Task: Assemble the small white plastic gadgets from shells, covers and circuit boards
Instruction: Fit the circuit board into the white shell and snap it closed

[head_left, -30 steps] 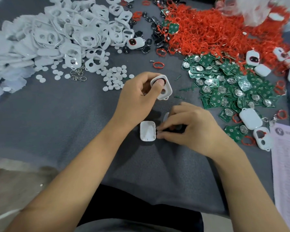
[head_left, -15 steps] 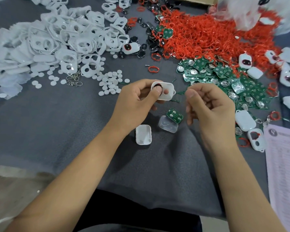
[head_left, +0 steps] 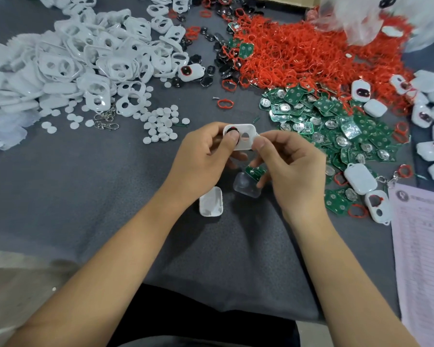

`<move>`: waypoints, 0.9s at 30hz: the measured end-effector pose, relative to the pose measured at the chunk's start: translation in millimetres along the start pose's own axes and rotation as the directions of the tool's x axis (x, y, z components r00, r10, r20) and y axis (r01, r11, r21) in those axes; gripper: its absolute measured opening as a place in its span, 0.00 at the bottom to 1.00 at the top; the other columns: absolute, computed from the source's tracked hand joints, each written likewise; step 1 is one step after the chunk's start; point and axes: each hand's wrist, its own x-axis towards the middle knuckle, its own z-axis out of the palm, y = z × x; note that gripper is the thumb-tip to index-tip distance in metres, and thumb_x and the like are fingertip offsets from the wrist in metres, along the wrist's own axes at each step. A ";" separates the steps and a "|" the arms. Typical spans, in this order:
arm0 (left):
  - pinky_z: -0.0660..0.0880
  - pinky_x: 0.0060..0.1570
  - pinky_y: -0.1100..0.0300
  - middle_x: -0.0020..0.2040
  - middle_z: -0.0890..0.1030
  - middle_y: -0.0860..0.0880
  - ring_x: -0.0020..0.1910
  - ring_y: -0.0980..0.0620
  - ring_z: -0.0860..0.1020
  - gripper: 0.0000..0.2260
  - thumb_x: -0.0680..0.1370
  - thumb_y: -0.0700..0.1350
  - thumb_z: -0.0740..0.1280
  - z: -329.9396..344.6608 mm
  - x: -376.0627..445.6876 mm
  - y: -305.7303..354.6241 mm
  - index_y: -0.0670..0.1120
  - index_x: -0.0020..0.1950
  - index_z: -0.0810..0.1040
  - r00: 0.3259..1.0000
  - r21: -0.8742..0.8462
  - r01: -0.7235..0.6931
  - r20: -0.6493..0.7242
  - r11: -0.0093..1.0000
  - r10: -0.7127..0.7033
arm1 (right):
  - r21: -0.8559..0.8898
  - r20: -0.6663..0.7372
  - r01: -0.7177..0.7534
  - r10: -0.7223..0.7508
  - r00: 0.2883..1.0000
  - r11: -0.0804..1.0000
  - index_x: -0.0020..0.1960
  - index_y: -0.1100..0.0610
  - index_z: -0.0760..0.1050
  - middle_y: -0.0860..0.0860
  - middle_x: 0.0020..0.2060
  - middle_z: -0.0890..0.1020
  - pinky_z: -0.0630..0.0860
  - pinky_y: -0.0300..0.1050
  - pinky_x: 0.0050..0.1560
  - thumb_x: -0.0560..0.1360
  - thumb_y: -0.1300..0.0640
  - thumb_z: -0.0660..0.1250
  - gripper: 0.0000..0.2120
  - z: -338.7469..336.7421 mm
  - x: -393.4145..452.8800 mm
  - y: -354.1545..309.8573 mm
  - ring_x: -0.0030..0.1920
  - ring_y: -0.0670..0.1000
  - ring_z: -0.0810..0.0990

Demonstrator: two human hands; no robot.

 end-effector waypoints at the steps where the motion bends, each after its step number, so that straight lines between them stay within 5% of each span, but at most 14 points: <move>1: 0.81 0.41 0.64 0.47 0.87 0.52 0.43 0.57 0.87 0.09 0.86 0.42 0.63 0.5 -0.3 0.4 0.41 0.60 0.82 1.000 0.007 -0.003 0.000 1.000 0.003 | -0.019 -0.015 -0.007 0.006 1.000 1.000 0.48 0.56 0.83 0.51 0.32 0.83 0.74 0.42 0.25 0.80 0.58 0.72 0.03 -0.2 0.1 0.7 0.29 0.51 0.79; 4: 0.79 0.39 0.67 0.45 0.86 0.53 0.42 0.59 0.86 0.09 0.87 0.42 0.63 2.1 -1.4 -0.4 0.41 0.59 0.82 1.000 0.026 -0.009 -0.002 1.000 0.009 | -0.093 -0.062 0.020 -0.025 0.998 0.995 0.45 0.52 0.82 0.44 0.28 0.79 0.71 0.42 0.28 0.80 0.54 0.73 0.05 0.4 -0.1 2.6 0.27 0.44 0.73; 6: 0.81 0.40 0.63 0.45 0.87 0.52 0.42 0.57 0.87 0.08 0.87 0.43 0.63 2.6 -1.1 -2.2 0.43 0.58 0.82 1.000 0.038 -0.009 0.000 0.999 0.009 | -0.144 -0.082 0.071 -0.084 0.993 0.987 0.44 0.50 0.82 0.48 0.28 0.78 0.69 0.39 0.31 0.80 0.56 0.73 0.05 2.3 -0.7 2.6 0.30 0.42 0.71; 8: 0.81 0.40 0.61 0.44 0.87 0.52 0.41 0.56 0.87 0.08 0.86 0.44 0.63 3.4 -1.1 -3.5 0.45 0.57 0.82 1.000 0.047 -0.016 0.002 0.999 0.015 | -0.169 -0.086 0.097 -0.113 0.990 0.981 0.44 0.51 0.82 0.53 0.28 0.77 0.67 0.37 0.32 0.79 0.58 0.73 0.06 4.4 -1.2 2.2 0.31 0.42 0.69; 13: 0.80 0.40 0.62 0.43 0.87 0.52 0.41 0.55 0.87 0.08 0.86 0.44 0.64 4.8 -1.8 -4.0 0.44 0.58 0.82 1.000 0.048 -0.030 0.005 0.998 0.030 | -0.242 -0.088 0.140 -0.165 0.982 0.960 0.44 0.57 0.83 0.46 0.27 0.73 0.64 0.31 0.32 0.79 0.60 0.72 0.05 6.2 -2.8 1.3 0.29 0.41 0.68; 21: 0.80 0.40 0.63 0.43 0.87 0.52 0.40 0.58 0.86 0.08 0.86 0.44 0.64 5.4 -1.6 -4.7 0.43 0.58 0.82 0.999 0.085 -0.035 -0.012 0.996 0.036 | -0.326 -0.069 0.177 -0.210 0.975 0.929 0.43 0.57 0.82 0.58 0.29 0.75 0.64 0.38 0.32 0.79 0.59 0.73 0.06 7.9 -5.0 -1.0 0.30 0.44 0.66; 27: 0.81 0.43 0.62 0.46 0.86 0.54 0.41 0.61 0.85 0.09 0.86 0.44 0.63 7.0 -0.8 -5.7 0.44 0.60 0.83 0.998 0.162 -0.058 -0.004 0.985 0.059 | -0.414 -0.086 0.171 -0.226 0.970 0.894 0.41 0.53 0.80 0.50 0.25 0.68 0.60 0.38 0.30 0.78 0.57 0.73 0.08 12.0 -5.4 4.1 0.28 0.45 0.63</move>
